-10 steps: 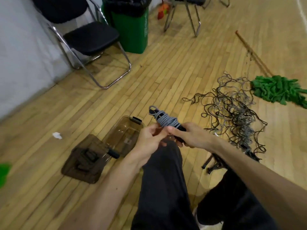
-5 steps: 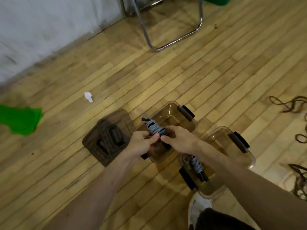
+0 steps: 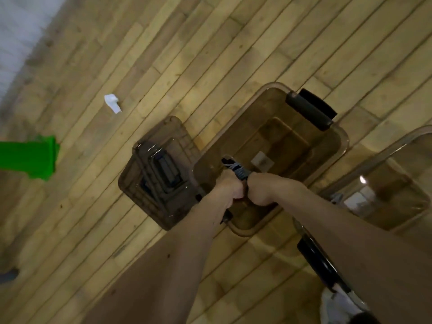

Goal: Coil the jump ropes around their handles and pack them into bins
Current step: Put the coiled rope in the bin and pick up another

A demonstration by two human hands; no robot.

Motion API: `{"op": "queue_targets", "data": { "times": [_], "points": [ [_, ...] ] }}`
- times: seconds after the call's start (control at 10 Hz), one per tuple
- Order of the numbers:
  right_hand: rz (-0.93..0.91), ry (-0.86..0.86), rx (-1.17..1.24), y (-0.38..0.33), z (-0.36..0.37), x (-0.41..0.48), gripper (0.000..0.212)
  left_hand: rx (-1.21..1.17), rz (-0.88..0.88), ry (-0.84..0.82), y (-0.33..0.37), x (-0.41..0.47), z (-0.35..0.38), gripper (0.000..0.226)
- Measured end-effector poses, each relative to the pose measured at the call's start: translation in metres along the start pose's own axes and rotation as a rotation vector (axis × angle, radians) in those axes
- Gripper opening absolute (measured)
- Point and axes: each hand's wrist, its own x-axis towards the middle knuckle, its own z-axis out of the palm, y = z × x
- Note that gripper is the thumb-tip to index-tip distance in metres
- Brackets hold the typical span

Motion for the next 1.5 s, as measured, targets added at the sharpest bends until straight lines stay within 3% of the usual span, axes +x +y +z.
{"op": "queue_targets", "data": {
  "times": [0.1, 0.2, 0.3, 0.4, 0.5, 0.6, 0.7, 0.8, 0.9, 1.2, 1.3, 1.4, 1.5],
  "points": [
    [-0.029, -0.045, -0.084, -0.002, 0.004, 0.01, 0.029, 0.546, 0.154, 0.086, 0.008, -0.027, 0.0, 0.037],
    [-0.062, 0.05, -0.05, 0.001, 0.003, 0.0, 0.018, 0.713, 0.168, 0.115, 0.017, -0.037, 0.002, 0.023],
    [-0.106, 0.213, 0.09, 0.01, -0.005, -0.022, 0.022, 0.833, 0.267, 0.18, 0.023, -0.061, -0.007, 0.025],
    [-0.165, 0.396, 0.214, 0.032, -0.026, -0.065, 0.034, 0.943, 0.476, 0.238, 0.04, -0.097, -0.016, 0.013],
    [-0.169, 0.548, 0.321, 0.072, -0.058, -0.155, 0.031, 0.707, 1.044, 0.226, 0.069, -0.161, 0.004, 0.026],
    [-0.106, 0.629, 0.419, 0.117, -0.067, -0.236, 0.03, 0.592, 1.378, 0.133, 0.082, -0.23, 0.036, 0.026],
    [0.05, 0.64, 0.59, 0.187, -0.049, -0.333, 0.023, 0.679, 1.542, -0.105, 0.076, -0.3, 0.09, 0.021],
    [0.171, 0.68, 0.744, 0.242, -0.013, -0.39, 0.022, 0.761, 1.558, -0.292, 0.059, -0.348, 0.137, 0.022],
    [0.312, 0.765, 0.936, 0.308, 0.051, -0.427, 0.017, 0.88, 1.448, -0.475, 0.022, -0.377, 0.196, 0.022],
    [0.466, 0.651, 1.272, 0.432, 0.19, -0.36, 0.017, 1.142, 1.025, -0.53, -0.073, -0.317, 0.362, 0.014],
    [0.473, 0.702, 1.166, 0.449, 0.198, -0.326, 0.023, 1.122, 0.93, -0.513, -0.089, -0.297, 0.401, 0.013],
    [0.549, 0.84, 0.886, 0.48, 0.182, -0.283, 0.026, 0.961, 0.832, -0.452, -0.099, -0.268, 0.463, 0.023],
    [0.592, 0.921, 0.726, 0.507, 0.169, -0.254, 0.023, 0.839, 0.752, -0.447, -0.099, -0.254, 0.5, 0.016]
  ]
}}
